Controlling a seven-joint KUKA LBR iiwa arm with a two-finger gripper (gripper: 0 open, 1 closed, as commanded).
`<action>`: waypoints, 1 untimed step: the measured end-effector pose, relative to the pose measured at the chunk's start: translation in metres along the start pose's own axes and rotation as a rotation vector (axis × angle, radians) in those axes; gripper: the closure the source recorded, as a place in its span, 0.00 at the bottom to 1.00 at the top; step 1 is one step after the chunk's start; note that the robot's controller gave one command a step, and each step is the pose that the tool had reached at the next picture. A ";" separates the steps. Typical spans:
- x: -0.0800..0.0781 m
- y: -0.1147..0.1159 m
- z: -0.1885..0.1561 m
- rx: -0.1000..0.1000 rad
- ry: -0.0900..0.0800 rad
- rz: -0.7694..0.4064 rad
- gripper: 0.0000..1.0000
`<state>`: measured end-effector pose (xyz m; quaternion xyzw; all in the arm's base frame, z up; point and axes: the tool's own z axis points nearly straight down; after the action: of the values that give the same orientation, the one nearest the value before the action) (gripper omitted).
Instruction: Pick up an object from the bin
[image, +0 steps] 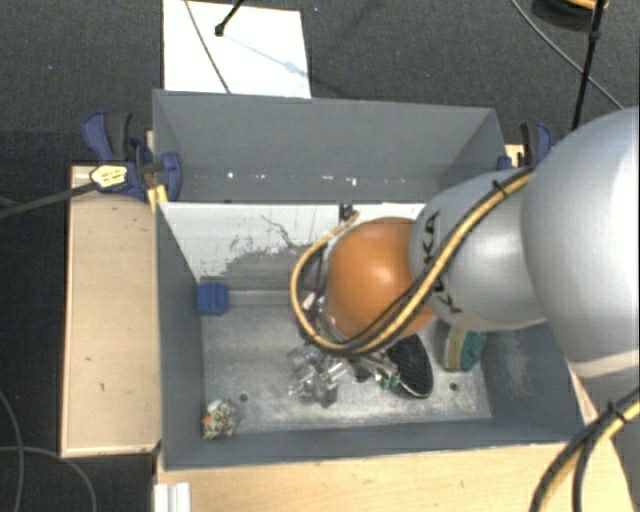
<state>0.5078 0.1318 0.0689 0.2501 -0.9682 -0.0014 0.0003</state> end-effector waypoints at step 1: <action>-0.001 0.000 -0.029 0.003 -0.005 0.002 1.00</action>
Offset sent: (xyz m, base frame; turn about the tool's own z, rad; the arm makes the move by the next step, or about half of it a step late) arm -0.0002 0.0000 0.0272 0.0000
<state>0.5087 0.1319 0.0981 0.2493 -0.9684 -0.0006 -0.0026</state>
